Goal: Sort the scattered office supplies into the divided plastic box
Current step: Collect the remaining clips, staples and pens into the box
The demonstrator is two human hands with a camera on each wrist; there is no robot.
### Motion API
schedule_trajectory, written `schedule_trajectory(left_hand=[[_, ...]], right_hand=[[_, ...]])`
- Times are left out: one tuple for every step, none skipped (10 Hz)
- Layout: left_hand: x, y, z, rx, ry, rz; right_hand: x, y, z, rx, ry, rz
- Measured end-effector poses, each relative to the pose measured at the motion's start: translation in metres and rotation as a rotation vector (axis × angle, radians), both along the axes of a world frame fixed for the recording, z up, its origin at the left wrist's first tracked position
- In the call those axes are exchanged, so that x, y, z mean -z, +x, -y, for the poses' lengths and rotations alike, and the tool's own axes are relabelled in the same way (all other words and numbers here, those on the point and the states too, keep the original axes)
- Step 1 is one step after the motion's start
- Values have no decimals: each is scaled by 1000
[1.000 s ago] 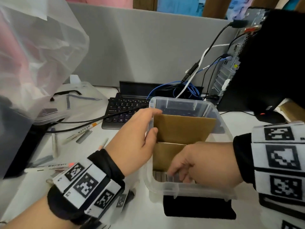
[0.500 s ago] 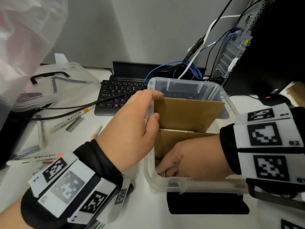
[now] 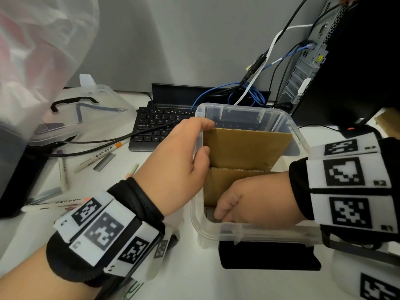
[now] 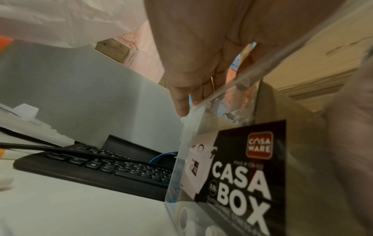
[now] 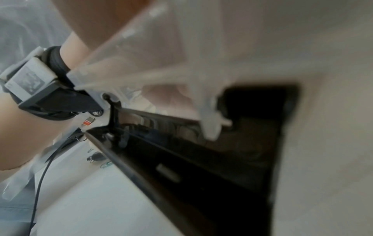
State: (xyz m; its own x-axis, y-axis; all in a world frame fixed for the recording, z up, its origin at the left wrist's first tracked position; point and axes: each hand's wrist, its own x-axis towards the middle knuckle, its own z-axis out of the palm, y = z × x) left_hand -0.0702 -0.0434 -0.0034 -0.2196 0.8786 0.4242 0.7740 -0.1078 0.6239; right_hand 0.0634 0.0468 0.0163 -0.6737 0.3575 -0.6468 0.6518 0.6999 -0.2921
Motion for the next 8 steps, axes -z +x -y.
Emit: schedule_trajectory(left_hand=[[-3, 0, 0, -3, -4, -5], [-8, 1, 6, -16, -15, -8], [-14, -3, 18, -25, -48, -42], [-22, -10, 38, -60, -72, -65], [-31, -19, 64, -126, -133, -77], [-38, -28, 90, -191, -231, -105], [-42, -38, 119, -218, -386, -108], [-37, -50, 139, -273, -501, -121]], right_hand=[[-6, 5, 6, -14, 36, -38], [-28, 8, 21, -101, 137, -84], [-47, 10, 21, -125, 21, -21], [-58, 15, 24, -138, -12, -121], [-62, 22, 32, -171, 82, -241], [-70, 27, 43, -180, 255, -356], [-78, 27, 61, -210, 428, -471], [-83, 16, 82, -209, 478, -628]])
